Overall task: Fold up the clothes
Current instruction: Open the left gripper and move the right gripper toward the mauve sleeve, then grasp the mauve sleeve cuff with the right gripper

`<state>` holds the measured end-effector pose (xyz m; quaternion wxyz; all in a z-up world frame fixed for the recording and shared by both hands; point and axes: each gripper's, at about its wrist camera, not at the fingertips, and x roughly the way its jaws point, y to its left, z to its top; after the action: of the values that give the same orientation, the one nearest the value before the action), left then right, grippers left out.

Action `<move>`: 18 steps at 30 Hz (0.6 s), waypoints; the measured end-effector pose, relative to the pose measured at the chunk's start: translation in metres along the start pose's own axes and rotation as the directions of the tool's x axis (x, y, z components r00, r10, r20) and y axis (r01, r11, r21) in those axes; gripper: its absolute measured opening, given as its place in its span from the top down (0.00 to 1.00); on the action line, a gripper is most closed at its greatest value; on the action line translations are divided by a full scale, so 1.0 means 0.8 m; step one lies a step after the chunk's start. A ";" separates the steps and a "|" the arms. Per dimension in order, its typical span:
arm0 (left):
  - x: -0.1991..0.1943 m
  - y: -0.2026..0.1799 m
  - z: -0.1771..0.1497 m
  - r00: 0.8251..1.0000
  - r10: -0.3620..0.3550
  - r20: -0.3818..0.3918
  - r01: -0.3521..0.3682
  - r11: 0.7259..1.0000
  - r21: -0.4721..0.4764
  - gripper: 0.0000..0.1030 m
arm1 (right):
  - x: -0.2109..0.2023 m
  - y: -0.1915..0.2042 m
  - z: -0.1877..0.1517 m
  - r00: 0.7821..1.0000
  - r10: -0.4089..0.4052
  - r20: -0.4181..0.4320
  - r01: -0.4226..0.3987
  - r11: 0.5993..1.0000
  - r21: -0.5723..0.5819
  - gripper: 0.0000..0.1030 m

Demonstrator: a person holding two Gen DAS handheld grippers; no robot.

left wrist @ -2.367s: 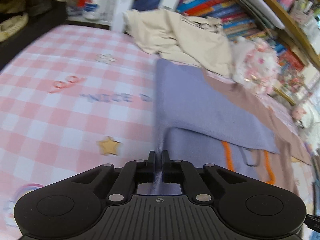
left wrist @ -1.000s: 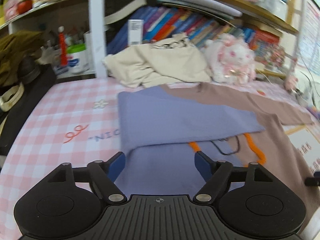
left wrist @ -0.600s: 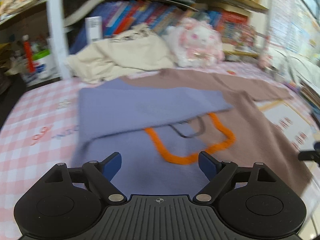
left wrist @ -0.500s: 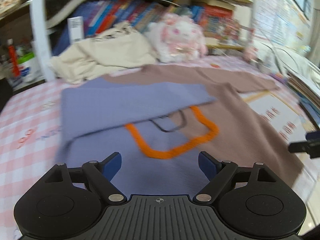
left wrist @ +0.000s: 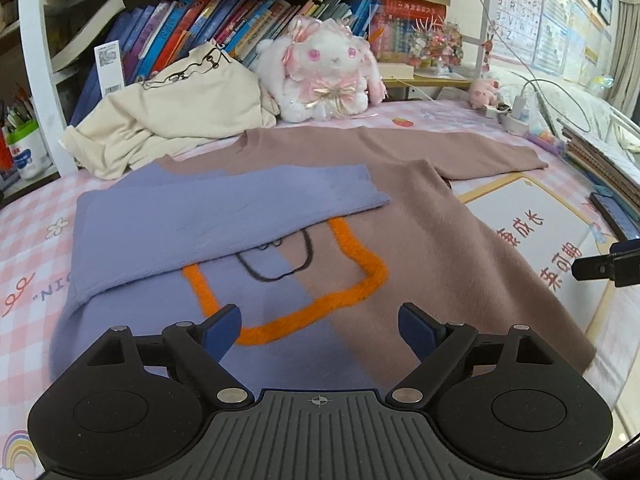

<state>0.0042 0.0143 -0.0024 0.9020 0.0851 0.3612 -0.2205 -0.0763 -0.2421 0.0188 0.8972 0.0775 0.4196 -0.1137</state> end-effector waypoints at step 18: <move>0.037 -0.166 0.037 0.994 0.050 -0.098 -0.044 0.997 0.070 0.15 | 0.093 -0.154 0.120 0.989 0.143 0.044 -0.144 0.989 0.023 0.19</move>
<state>-0.0201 -0.1227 -0.0006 0.8844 0.1349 0.3960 -0.2068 0.0076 -0.3934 0.0171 0.9107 0.1170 0.3922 -0.0560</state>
